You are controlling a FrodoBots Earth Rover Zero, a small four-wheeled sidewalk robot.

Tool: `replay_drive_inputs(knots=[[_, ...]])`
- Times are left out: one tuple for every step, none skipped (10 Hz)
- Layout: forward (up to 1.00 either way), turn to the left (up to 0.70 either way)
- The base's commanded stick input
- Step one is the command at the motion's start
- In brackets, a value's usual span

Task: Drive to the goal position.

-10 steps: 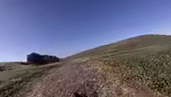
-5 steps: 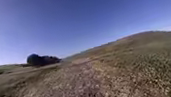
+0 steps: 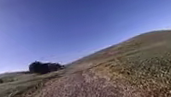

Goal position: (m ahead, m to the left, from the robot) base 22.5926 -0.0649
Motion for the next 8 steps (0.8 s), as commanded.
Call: replay_drive_inputs(knots=[[0.7,0.0],[0.7,0.0],[0.7,0.0],[0.7,0.0],[0.7,0.0],[0.7,0.0],[0.7,0.0],[0.7,0.0]])
